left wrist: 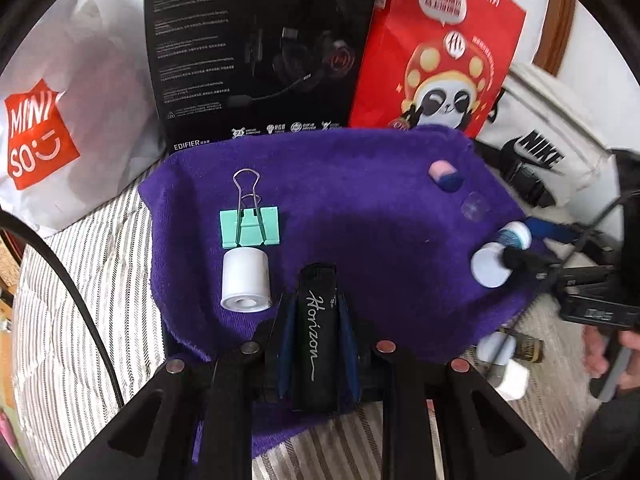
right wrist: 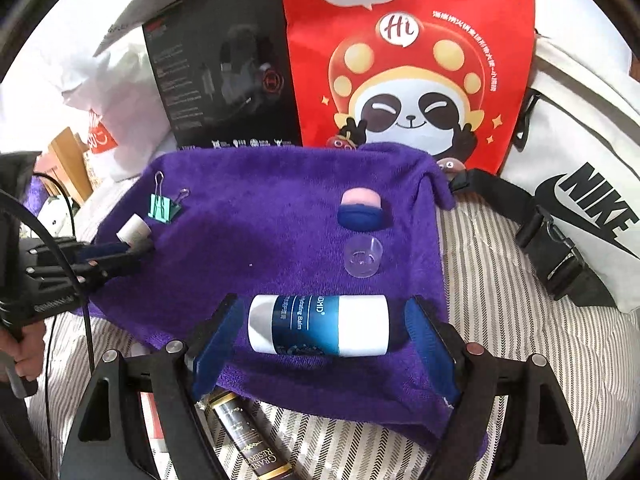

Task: Organize rigid objects
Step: 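Lower the case beside the tape roll with the left tool while the right tool sets the bottle down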

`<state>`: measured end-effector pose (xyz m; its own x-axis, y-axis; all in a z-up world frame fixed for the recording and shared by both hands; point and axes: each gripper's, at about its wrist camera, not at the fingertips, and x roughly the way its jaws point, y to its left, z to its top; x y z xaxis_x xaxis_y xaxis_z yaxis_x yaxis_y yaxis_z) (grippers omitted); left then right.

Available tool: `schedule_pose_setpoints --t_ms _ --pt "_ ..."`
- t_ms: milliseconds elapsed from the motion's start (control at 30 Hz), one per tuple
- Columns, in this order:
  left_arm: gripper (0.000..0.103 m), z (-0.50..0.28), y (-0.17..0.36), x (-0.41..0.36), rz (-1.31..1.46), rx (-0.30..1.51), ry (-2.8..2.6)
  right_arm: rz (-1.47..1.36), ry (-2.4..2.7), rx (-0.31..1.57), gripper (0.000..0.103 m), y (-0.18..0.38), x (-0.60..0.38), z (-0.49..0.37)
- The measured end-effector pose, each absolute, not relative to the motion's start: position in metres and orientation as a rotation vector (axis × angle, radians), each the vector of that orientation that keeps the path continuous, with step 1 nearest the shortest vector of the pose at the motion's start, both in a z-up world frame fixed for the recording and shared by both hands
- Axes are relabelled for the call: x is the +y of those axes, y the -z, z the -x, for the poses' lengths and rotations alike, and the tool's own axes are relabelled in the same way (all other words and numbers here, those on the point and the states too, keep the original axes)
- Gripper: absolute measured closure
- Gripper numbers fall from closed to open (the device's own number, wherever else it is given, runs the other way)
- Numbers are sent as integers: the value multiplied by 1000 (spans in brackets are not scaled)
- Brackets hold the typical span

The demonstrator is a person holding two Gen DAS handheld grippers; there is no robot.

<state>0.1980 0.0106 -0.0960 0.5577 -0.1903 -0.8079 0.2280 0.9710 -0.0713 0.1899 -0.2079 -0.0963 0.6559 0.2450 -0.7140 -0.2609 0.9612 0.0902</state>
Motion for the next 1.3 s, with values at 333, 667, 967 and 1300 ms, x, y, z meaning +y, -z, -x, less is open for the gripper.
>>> schedule_pose_setpoints --t_ms 333,667,967,1300 --pt "82 -200 107 18 -103 975 169 -19 -291 778 21 100 -214 -189" --pt "82 -203 115 15 -172 987 150 -62 -300 758 21 97 -220 -188" --pt "75 -202 115 12 -186 1009 134 -106 -286 758 21 97 -235 -191" --pt "74 -170 95 19 -117 1002 138 -100 -273 750 21 95 -242 -190"
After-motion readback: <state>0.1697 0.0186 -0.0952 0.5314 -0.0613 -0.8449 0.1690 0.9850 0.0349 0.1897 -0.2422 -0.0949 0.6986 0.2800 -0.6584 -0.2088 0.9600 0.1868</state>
